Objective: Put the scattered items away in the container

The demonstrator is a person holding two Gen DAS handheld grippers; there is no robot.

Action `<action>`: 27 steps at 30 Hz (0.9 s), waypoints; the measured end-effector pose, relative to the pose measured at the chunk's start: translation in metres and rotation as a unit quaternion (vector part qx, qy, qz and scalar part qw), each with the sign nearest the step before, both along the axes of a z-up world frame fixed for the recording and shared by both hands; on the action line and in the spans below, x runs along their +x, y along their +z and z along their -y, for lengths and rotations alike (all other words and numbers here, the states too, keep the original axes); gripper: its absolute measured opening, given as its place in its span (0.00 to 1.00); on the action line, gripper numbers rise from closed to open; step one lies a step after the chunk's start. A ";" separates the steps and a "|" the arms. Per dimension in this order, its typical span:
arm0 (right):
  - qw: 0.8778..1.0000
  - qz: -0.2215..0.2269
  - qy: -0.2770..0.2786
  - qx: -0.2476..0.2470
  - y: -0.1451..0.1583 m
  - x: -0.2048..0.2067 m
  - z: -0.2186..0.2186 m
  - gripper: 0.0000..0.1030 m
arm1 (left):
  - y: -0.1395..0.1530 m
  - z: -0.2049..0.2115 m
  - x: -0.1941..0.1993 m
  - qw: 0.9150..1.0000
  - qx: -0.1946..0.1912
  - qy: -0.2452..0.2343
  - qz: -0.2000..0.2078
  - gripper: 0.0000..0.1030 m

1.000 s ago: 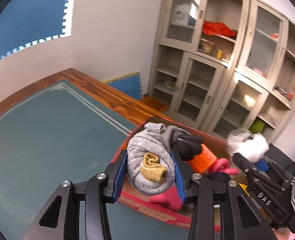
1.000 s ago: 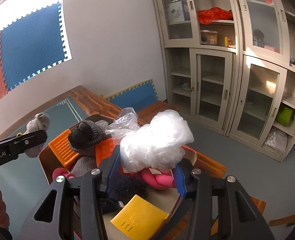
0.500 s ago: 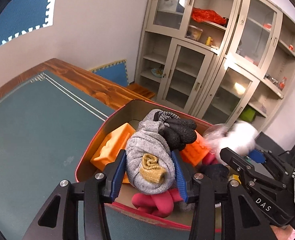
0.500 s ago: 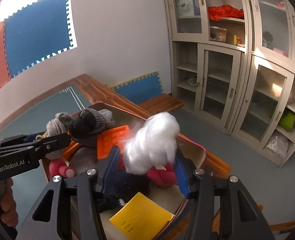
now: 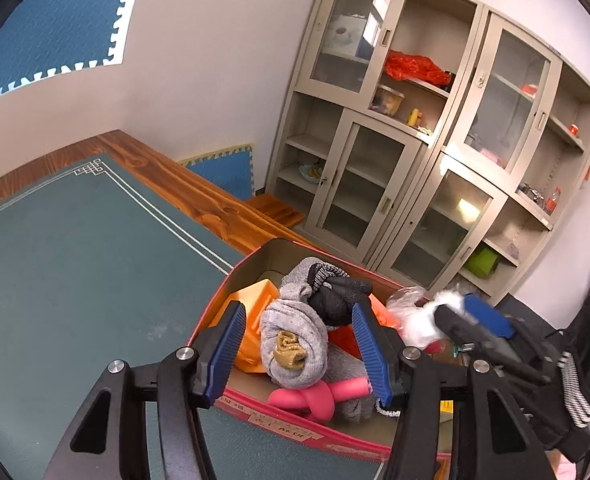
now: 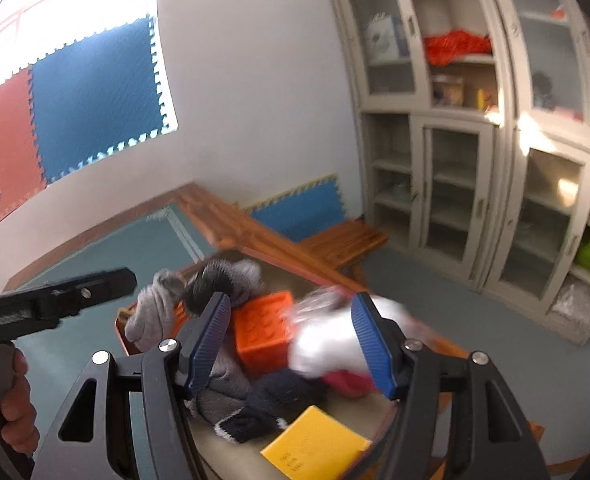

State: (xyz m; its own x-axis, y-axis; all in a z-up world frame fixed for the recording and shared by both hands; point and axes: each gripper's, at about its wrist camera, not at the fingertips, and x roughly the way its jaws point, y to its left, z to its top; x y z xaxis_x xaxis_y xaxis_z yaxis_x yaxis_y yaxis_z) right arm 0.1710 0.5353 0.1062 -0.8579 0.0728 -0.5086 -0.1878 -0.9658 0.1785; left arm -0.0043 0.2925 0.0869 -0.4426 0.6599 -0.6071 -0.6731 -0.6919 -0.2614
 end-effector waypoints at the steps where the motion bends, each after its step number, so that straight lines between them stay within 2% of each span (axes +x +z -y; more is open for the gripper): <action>1: 1.000 0.010 0.004 -0.014 -0.005 -0.004 -0.002 0.65 | -0.001 0.000 0.000 1.000 -0.001 -0.001 0.001 0.55; 5: 0.999 0.034 -0.001 -0.042 -0.021 -0.012 -0.008 0.65 | -0.005 -0.001 -0.001 1.000 -0.007 -0.002 0.005 0.55; 15: 0.999 0.041 0.000 -0.018 -0.018 -0.005 0.004 0.65 | -0.022 -0.013 -0.001 0.999 -0.041 -0.010 0.020 0.55; 19: 0.999 0.053 -0.008 -0.002 -0.011 0.002 0.008 0.77 | -0.020 -0.011 0.001 0.998 -0.056 0.009 0.013 0.56; 20: 0.998 0.054 -0.007 0.002 -0.009 0.005 0.009 0.77 | -0.020 -0.010 0.002 0.998 -0.064 0.016 0.008 0.58; 22: 0.998 0.061 0.003 0.012 -0.004 0.012 0.014 0.79 | -0.018 -0.008 0.005 0.997 -0.070 0.028 0.000 0.79; 27: 0.996 0.079 0.026 0.032 0.001 0.029 0.023 0.82 | -0.010 -0.002 0.015 0.997 -0.066 0.031 -0.008 0.81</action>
State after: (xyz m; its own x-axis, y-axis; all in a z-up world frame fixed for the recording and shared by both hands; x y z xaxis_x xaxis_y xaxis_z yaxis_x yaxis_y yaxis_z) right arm 0.1999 0.5123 0.1074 -0.7710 0.0677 -0.6332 -0.1587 -0.9834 0.0881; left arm 0.0107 0.2947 0.0767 -0.4907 0.5456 -0.6794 -0.6307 -0.7604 -0.1551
